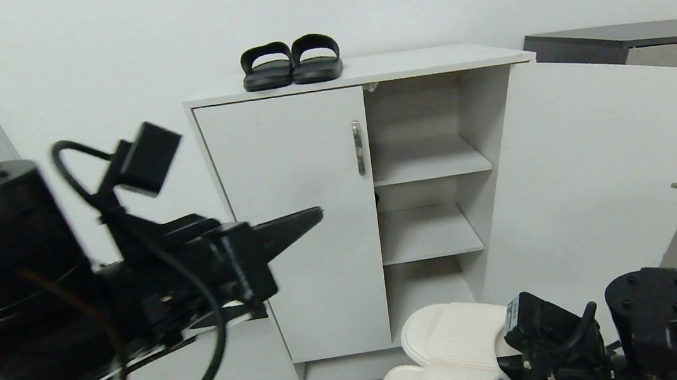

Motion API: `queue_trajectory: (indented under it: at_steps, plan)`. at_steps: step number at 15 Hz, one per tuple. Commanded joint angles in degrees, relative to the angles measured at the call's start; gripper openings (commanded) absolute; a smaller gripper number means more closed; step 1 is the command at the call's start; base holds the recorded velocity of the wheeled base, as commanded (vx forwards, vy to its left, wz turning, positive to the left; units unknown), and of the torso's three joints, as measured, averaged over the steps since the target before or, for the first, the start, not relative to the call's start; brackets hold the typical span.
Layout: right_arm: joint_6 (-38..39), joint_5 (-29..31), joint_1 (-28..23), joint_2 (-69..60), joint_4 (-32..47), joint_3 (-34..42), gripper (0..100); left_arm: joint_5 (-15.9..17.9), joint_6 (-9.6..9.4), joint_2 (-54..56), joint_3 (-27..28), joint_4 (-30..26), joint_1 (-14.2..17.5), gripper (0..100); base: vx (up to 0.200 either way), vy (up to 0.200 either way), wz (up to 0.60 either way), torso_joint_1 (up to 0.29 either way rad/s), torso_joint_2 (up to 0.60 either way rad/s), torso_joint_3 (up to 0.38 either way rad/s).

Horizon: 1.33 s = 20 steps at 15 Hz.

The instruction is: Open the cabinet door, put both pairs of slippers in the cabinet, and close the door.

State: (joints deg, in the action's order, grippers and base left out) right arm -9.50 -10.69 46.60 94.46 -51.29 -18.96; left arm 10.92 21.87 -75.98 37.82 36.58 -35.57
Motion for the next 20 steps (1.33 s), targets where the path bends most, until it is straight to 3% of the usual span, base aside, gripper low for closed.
queue_trajectory:
  at_steps: [1,2,3,5,6,8,9,10,11,12,14,16,17,20]
  plan:
    - [0.0,0.0,-0.3,0.6,0.0,-0.3,0,-4.8,-2.45,24.1,-10.3,-12.7,1.7,0,0.000,0.000,0.00,0.000,0.00,0.000]
    - [0.0,0.0,-0.3,0.6,0.0,-0.3,0,-4.8,-2.45,24.1,-10.3,-12.7,1.7,0,0.000,0.000,0.00,0.000,0.00,0.000]
    - [0.0,0.0,-0.5,0.7,0.0,-0.7,0,-7.1,-4.91,33.4,-12.9,-20.8,4.2,0,0.000,0.000,0.00,0.000,0.00,0.000]
    - [0.1,0.0,-0.7,1.3,0.0,-1.3,0,-11.3,-4.99,46.2,-13.2,-30.3,6.0,0,0.000,0.000,0.00,0.000,0.00,0.000]
    - [0.1,-0.1,-0.7,1.6,0.0,-1.5,0,-12.3,-4.99,50.9,-13.2,-35.4,10.3,0,0.000,0.000,0.00,0.000,0.00,0.000]
    - [0.1,0.0,-0.9,1.8,-0.4,-2.0,0,-12.5,-5.35,59.9,-14.7,-43.5,16.0,0,0.000,0.000,0.00,0.000,0.00,0.000]
    - [0.1,0.0,-1.1,2.0,-0.7,-1.9,0,-12.5,-7.02,63.7,-16.6,-45.4,19.6,0,0.000,0.000,0.00,0.000,0.00,0.000]
    - [0.1,0.0,-1.1,2.0,-0.7,-1.8,0,-12.5,-7.28,64.0,-17.2,-45.5,20.1,0,0.000,0.000,0.00,0.000,0.00,0.000]
    - [0.0,0.0,-1.3,2.1,-1.1,-1.7,0,-12.7,-10.53,67.6,-22.5,-45.2,27.0,0,0.000,0.000,0.00,0.000,0.00,0.000]
    - [0.0,0.1,-1.3,2.1,-1.1,-1.6,0,-12.7,-11.94,69.0,-24.5,-45.0,29.9,0,0.000,0.000,0.00,0.000,0.00,0.000]
    - [0.0,0.1,-1.3,2.0,-1.1,-1.5,0,-12.8,-16.95,73.3,-29.0,-43.8,35.9,0,0.000,0.000,0.00,0.000,0.00,0.000]
    - [0.0,0.1,-1.3,1.9,-1.1,-1.4,0,-15.6,-18.00,74.8,-32.8,-40.5,36.2,0,0.000,0.000,0.00,0.000,0.00,0.000]
    - [0.0,0.1,-1.3,2.0,-1.1,-1.2,0,-17.1,-19.32,75.5,-37.4,-35.4,36.0,0,0.000,0.000,0.00,0.000,0.00,0.000]
    - [0.0,0.1,-1.3,2.0,-1.1,-1.3,0,-13.0,-22.49,76.0,-37.7,-36.8,35.7,0,0.000,0.000,0.00,0.000,0.00,0.000]
